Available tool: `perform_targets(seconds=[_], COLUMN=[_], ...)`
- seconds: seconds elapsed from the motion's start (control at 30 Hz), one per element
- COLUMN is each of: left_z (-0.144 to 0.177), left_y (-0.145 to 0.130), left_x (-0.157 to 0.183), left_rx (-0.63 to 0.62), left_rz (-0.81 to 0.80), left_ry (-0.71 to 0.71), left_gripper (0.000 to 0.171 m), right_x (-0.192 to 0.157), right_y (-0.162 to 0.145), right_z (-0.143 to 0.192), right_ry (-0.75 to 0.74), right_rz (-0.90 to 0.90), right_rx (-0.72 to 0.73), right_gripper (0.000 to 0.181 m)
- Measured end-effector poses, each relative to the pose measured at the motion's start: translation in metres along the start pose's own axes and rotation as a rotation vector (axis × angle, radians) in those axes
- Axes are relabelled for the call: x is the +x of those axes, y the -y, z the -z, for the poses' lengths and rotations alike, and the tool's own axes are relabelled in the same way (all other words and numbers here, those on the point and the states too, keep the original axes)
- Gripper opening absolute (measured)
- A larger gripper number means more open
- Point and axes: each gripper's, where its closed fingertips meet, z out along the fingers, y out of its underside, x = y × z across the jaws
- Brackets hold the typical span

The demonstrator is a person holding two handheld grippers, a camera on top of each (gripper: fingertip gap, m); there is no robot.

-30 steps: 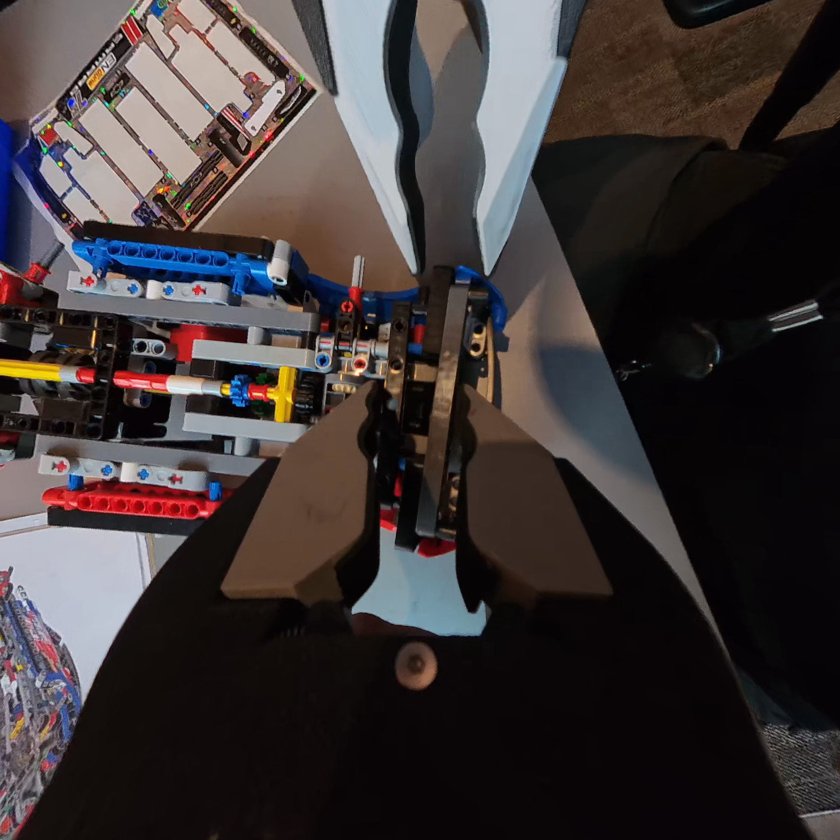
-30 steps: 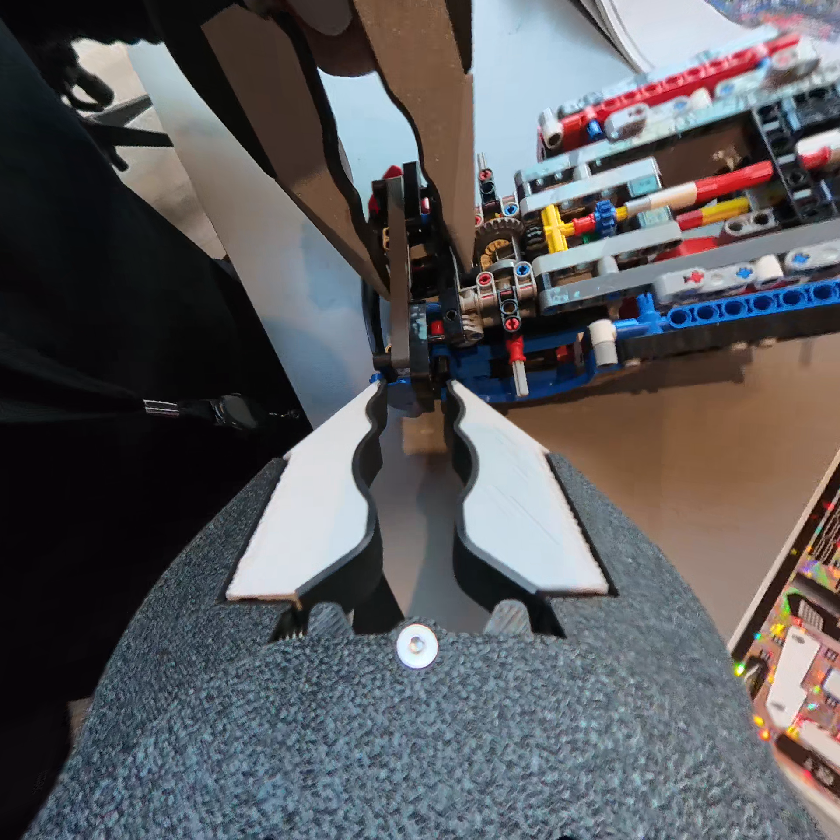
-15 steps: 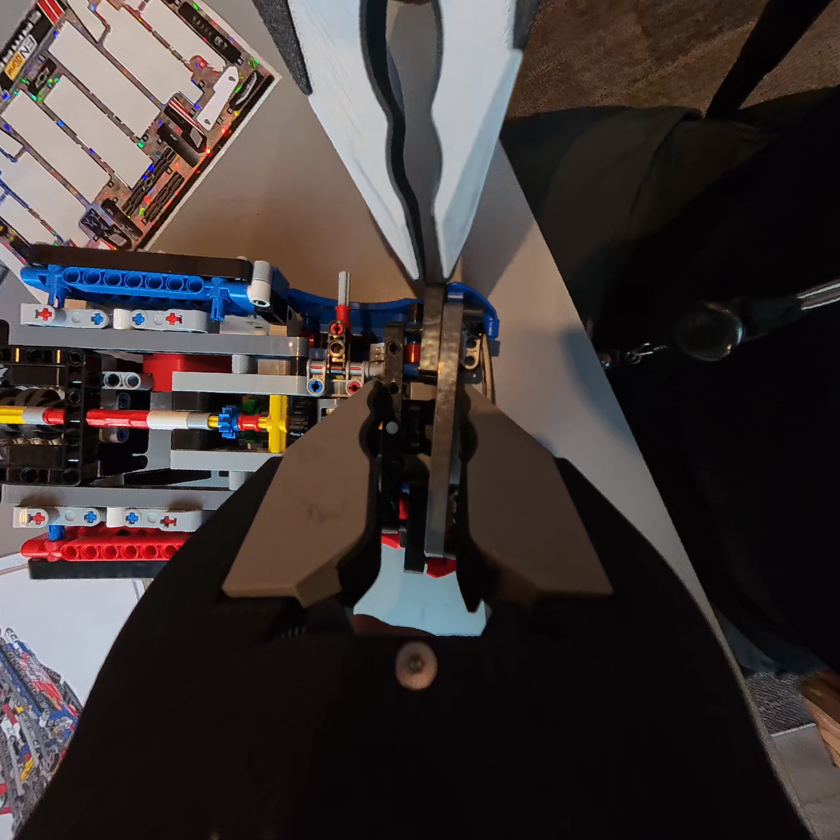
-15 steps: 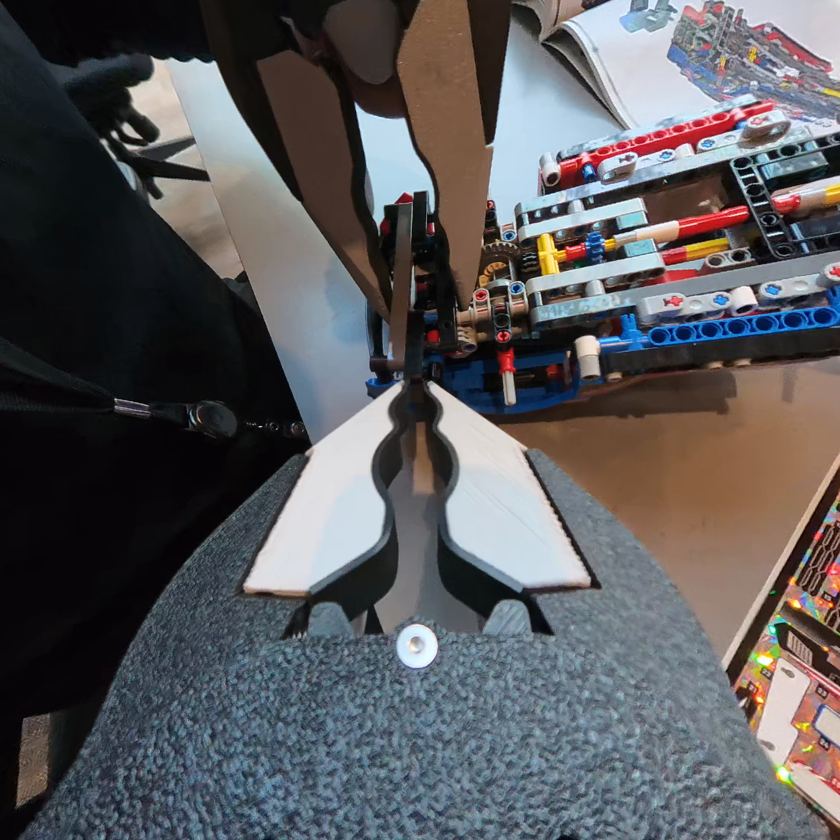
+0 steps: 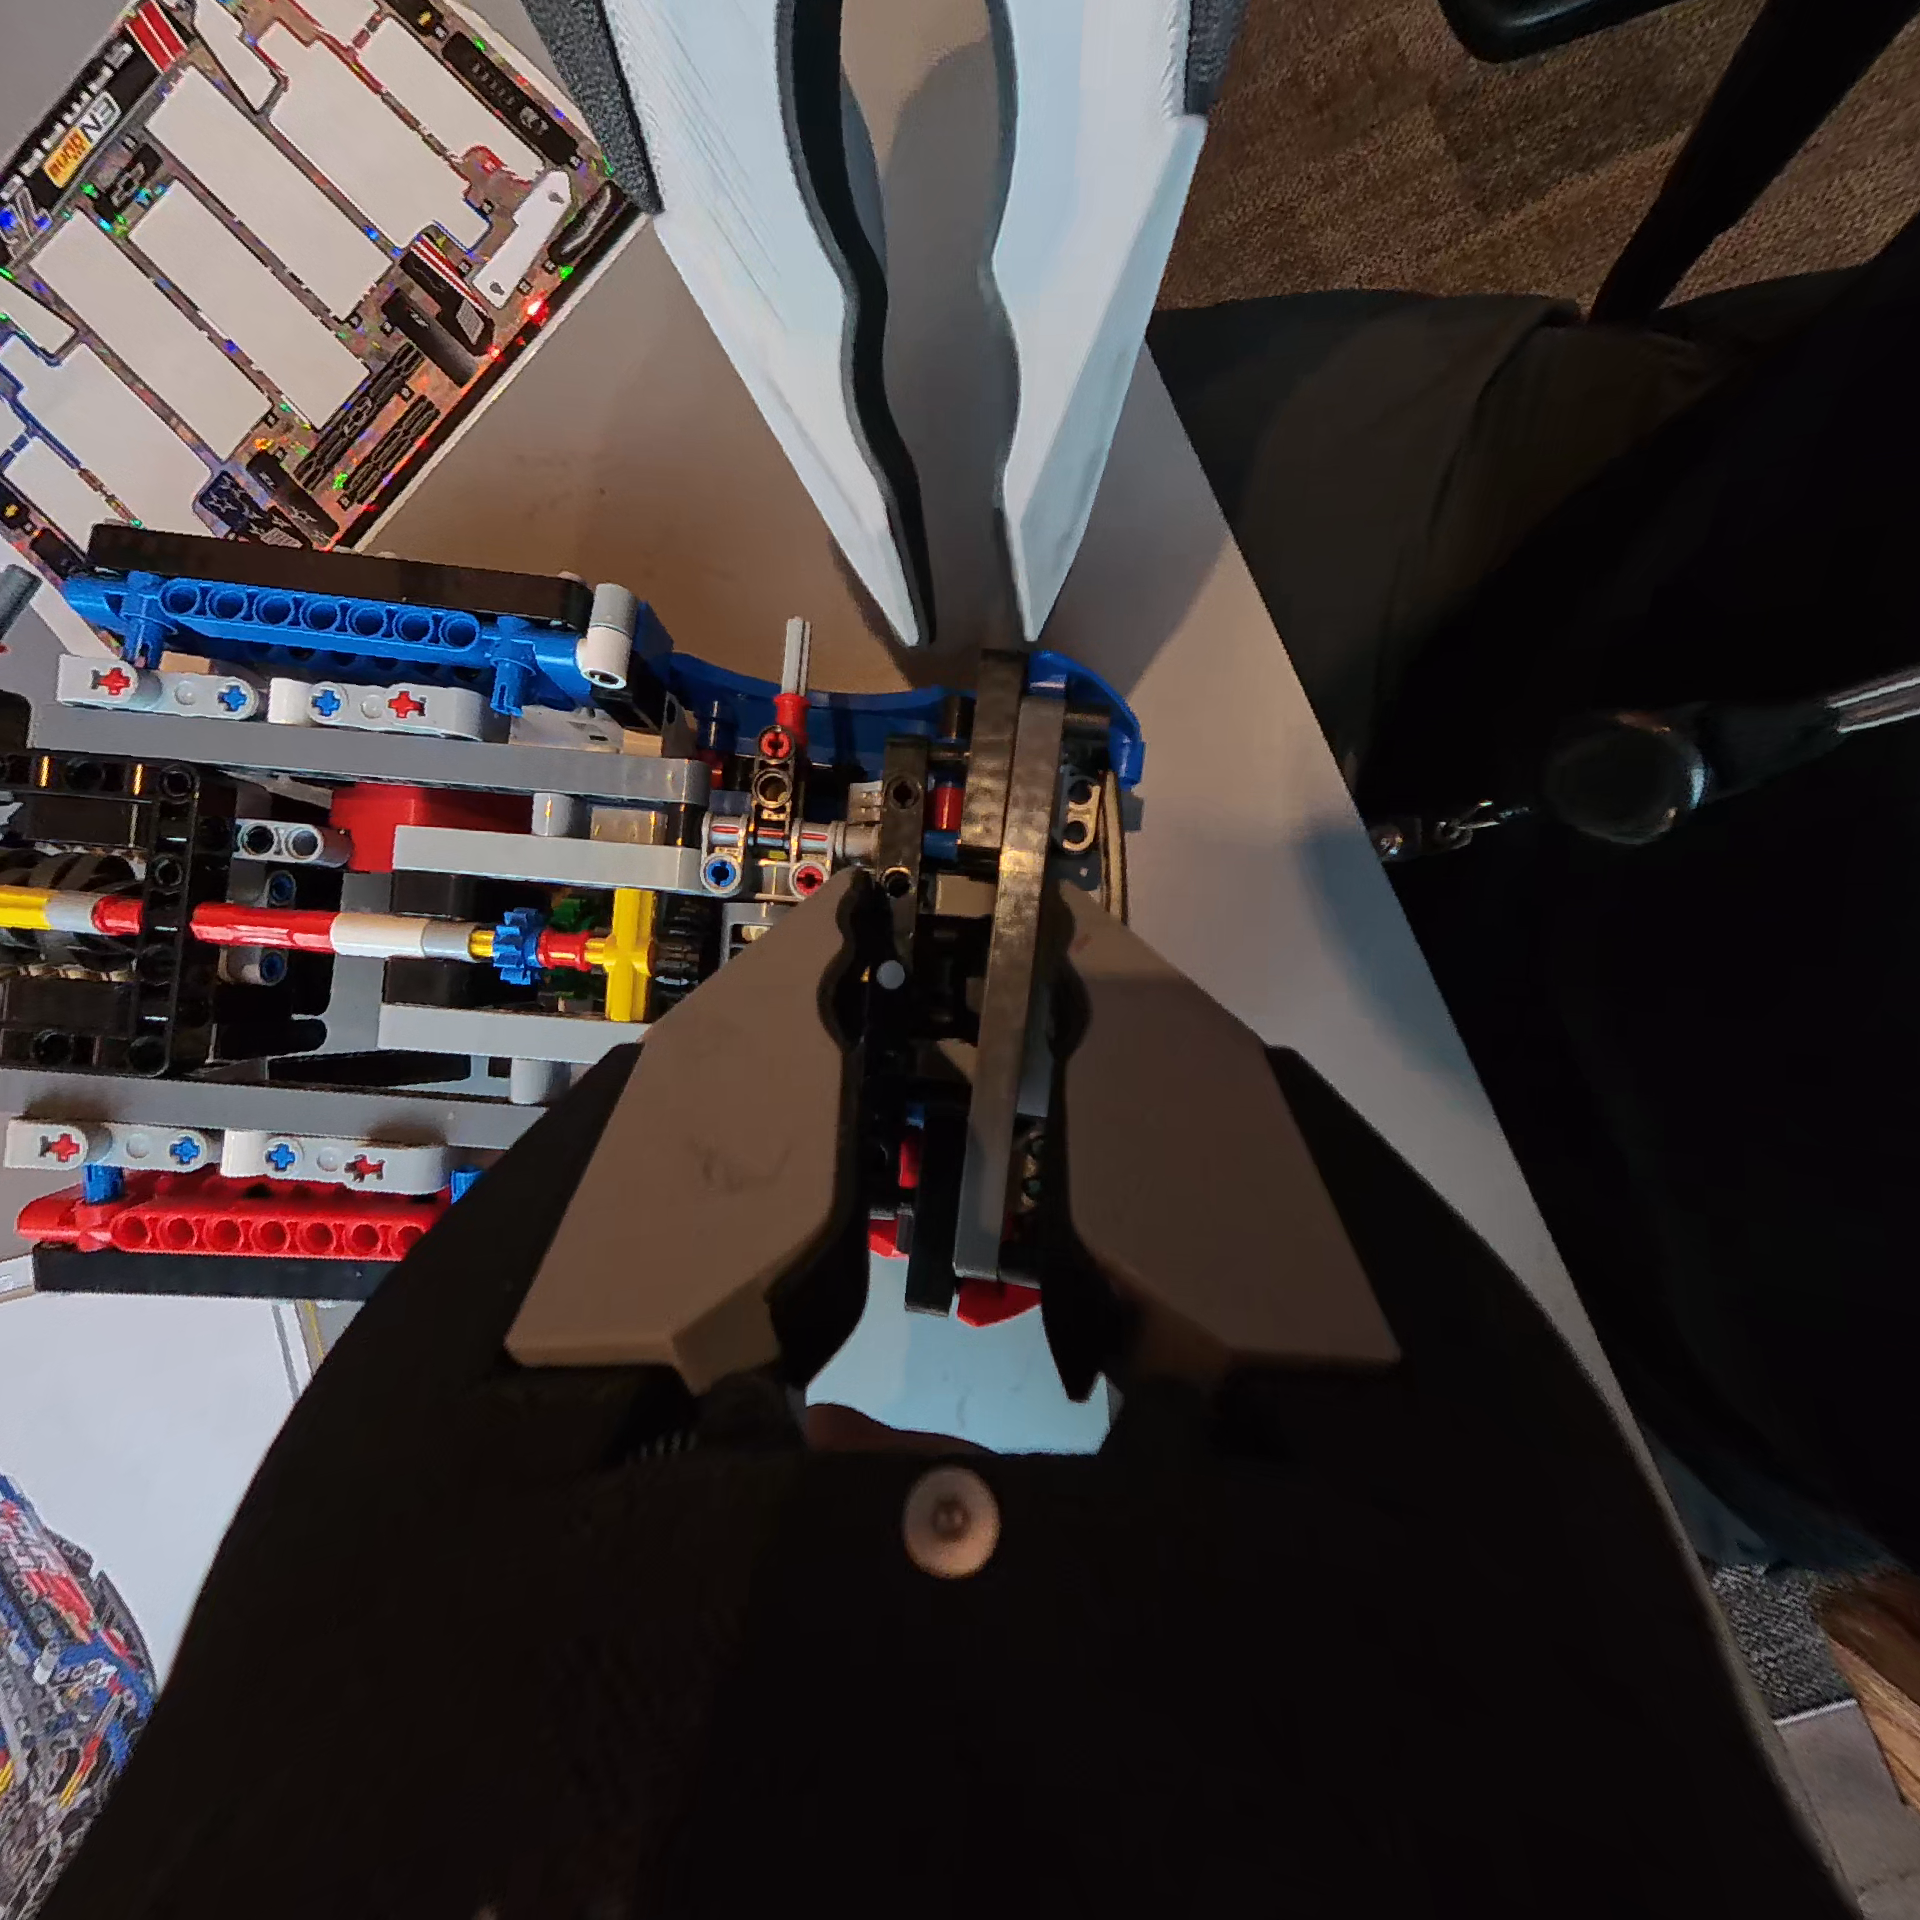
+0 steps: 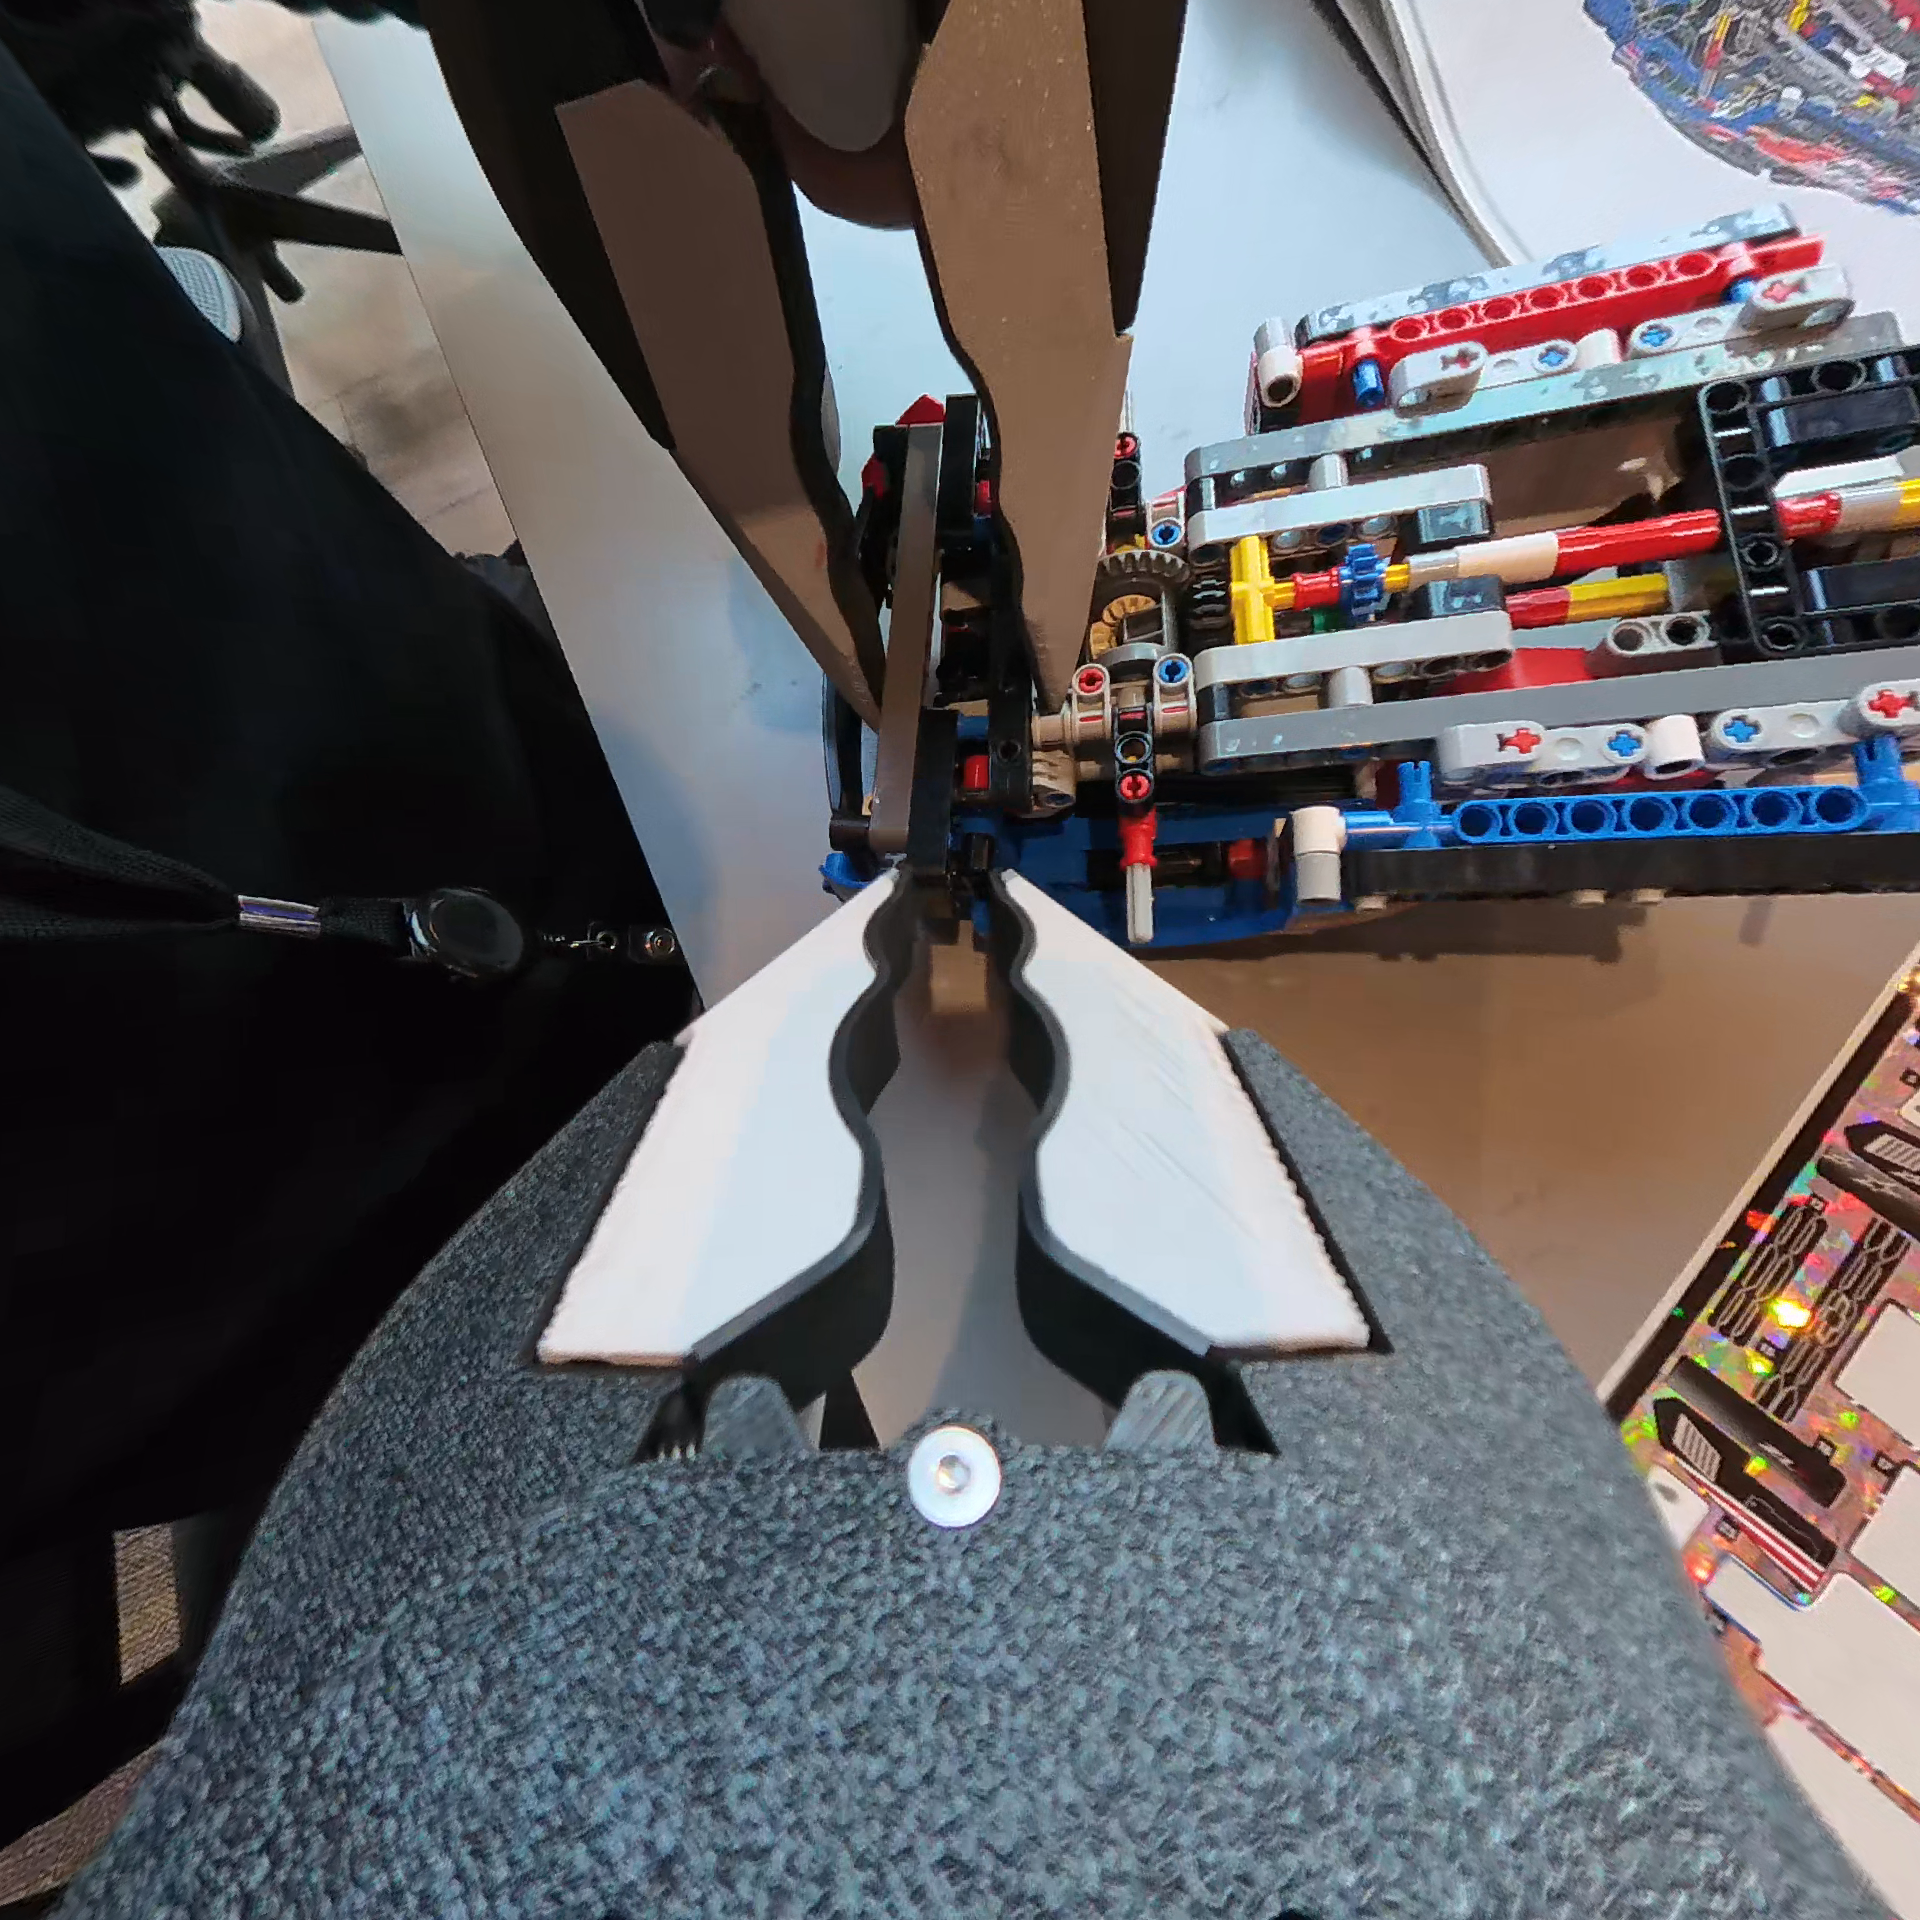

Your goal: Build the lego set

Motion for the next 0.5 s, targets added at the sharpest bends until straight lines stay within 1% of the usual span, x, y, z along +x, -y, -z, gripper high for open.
perform_targets(seconds=[0.13, 0.37, 0.5], left_z=[-0.0002, -0.0008, -0.0011], left_y=[0.0001, -0.0004, -0.0005], left_x=[0.0002, 0.0007, 0.0004], left_rx=[0.005, 0.005, 0.011], left_rz=[-0.004, -0.010, -0.008], left_ry=[0.003, 0.000, -0.001], left_gripper=[0.030, 0.030, 0.030], right_x=[-0.0005, -0.0030, -0.0070], right_y=[0.0029, -0.0004, -0.0015], right_z=[0.0009, -0.0043, -0.0065], right_ry=[-0.014, -0.059, -0.033], right_rz=[0.016, 0.079, 0.084], right_rx=[-0.020, -0.155, -0.219], right_gripper=[0.014, 0.013, 0.008])
